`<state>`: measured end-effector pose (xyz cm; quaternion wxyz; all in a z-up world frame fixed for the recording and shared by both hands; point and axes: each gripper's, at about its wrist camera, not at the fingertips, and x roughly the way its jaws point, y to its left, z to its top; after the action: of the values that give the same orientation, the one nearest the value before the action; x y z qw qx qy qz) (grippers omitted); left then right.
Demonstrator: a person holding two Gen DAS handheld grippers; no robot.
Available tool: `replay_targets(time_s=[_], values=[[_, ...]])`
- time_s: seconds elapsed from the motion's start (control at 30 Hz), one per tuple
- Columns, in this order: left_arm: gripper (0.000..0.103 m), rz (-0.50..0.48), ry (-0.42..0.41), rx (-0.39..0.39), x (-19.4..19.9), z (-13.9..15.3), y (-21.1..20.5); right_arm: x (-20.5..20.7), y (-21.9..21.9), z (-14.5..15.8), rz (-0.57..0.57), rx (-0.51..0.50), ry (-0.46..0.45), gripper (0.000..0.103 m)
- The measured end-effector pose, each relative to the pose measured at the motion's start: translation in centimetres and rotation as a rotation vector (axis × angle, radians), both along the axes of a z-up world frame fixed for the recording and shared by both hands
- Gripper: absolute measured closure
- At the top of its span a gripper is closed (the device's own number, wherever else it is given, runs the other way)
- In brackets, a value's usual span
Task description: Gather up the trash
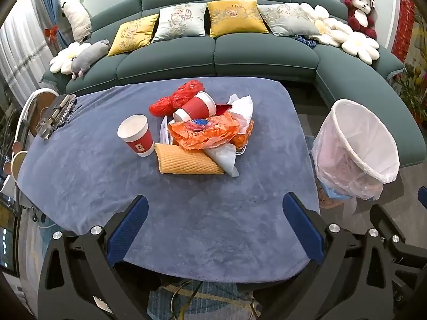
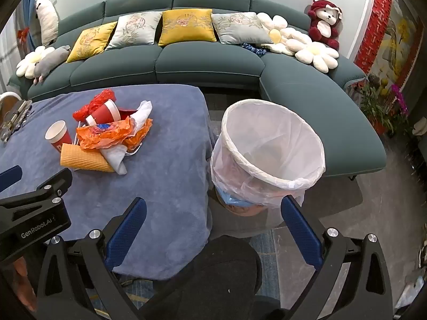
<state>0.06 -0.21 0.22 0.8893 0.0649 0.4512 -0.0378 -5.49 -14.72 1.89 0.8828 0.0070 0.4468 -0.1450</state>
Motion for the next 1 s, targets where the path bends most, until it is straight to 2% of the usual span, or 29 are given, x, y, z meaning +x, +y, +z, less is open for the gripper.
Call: replay_targets(time_s=[0.27,0.47,1.0], values=[[0.007,0.011,0.004,0.002,-0.4,-1.3,0.4,-0.1,-0.2,0.2,0.004,0.009,-0.006,0.007],[0.007,0.01,0.005,0.013,0.0,0.3,-0.3,0.1,-0.4,0.4,0.0,0.002,-0.004,0.007],[0.007,0.001,-0.004,0.015,-0.1,0.9,-0.5,-0.1,-0.4,0.7,0.001,0.001,-0.01,0.007]])
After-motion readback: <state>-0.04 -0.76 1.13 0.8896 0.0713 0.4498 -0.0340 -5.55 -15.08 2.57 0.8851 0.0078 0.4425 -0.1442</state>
